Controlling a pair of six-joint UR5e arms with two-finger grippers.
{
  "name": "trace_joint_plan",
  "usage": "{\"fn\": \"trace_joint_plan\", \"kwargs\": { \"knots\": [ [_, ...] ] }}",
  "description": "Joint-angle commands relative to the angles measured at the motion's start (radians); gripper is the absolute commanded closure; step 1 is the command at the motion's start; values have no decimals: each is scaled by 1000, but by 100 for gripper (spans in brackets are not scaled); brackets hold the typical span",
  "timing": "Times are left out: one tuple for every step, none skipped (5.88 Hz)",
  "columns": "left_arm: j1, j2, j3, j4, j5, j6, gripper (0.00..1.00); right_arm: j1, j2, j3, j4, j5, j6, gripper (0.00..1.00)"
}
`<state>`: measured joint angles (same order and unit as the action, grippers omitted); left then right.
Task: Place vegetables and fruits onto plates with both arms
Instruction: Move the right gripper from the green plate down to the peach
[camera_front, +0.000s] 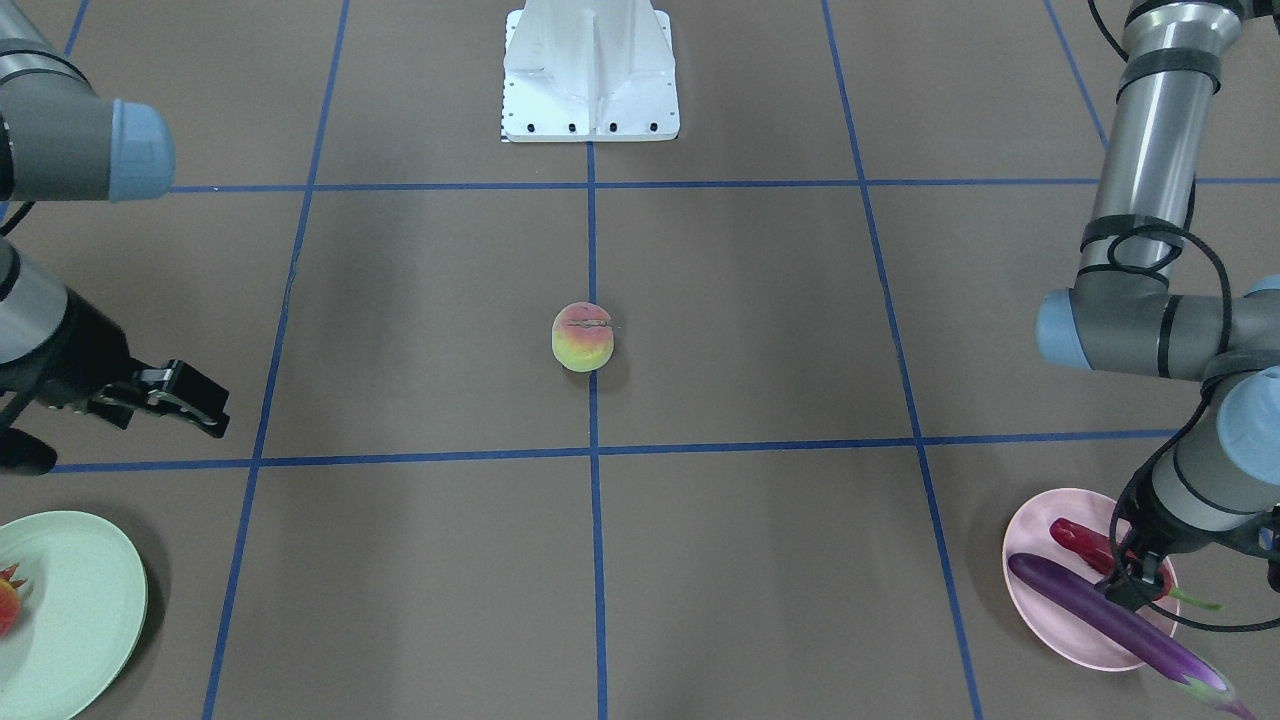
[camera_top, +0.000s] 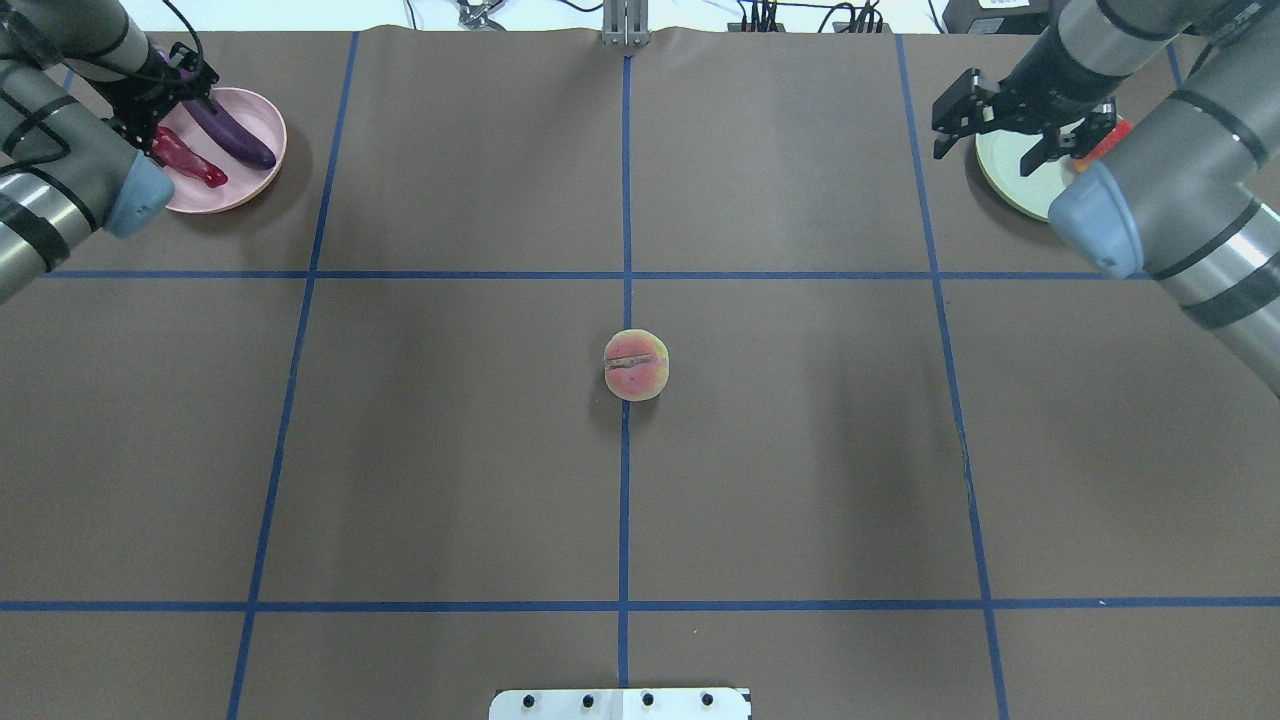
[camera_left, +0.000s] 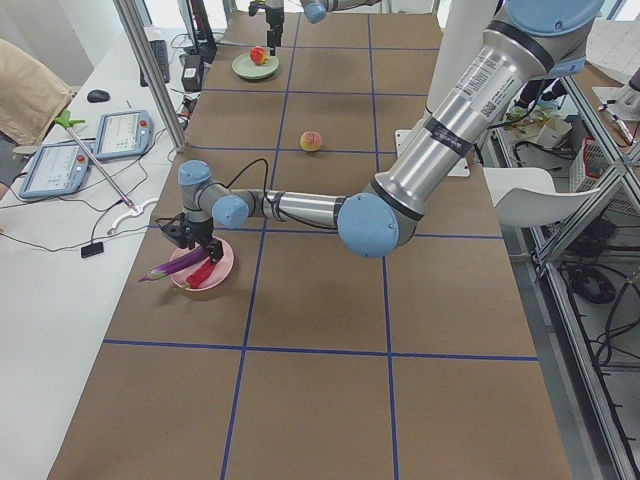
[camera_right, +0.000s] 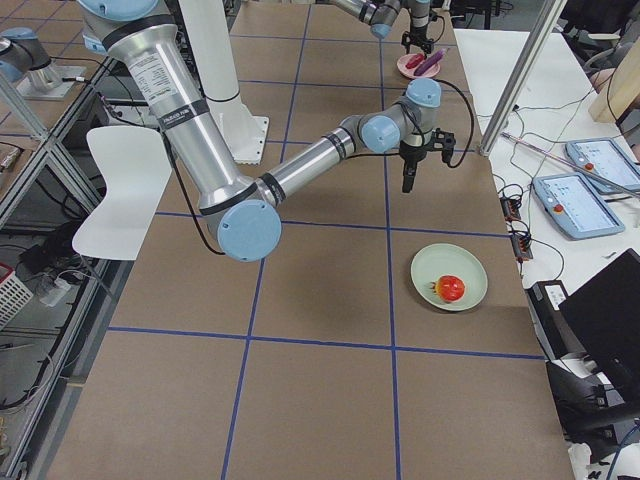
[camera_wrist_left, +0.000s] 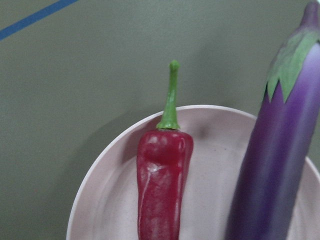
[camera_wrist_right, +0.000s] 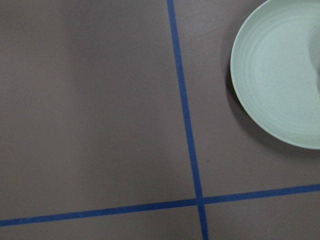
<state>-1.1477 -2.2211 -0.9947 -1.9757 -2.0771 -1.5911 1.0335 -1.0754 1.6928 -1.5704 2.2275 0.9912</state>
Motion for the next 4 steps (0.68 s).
{"fn": "trace_joint_plan", "kwargs": {
  "knots": [
    [-43, 0, -92, 64, -137, 62, 0, -201, 20, 111, 6, -107, 360, 0],
    [-43, 9, -187, 98, -179, 62, 0, -310, 66, 113, 7, -183, 483, 0],
    [-38, 79, -276, 101, -179, 62, 0, -407, 110, 102, 7, -268, 597, 0],
    [-37, 84, -288, 101, -179, 62, 0, -482, 153, 73, 10, -341, 669, 0]
  ]
}}
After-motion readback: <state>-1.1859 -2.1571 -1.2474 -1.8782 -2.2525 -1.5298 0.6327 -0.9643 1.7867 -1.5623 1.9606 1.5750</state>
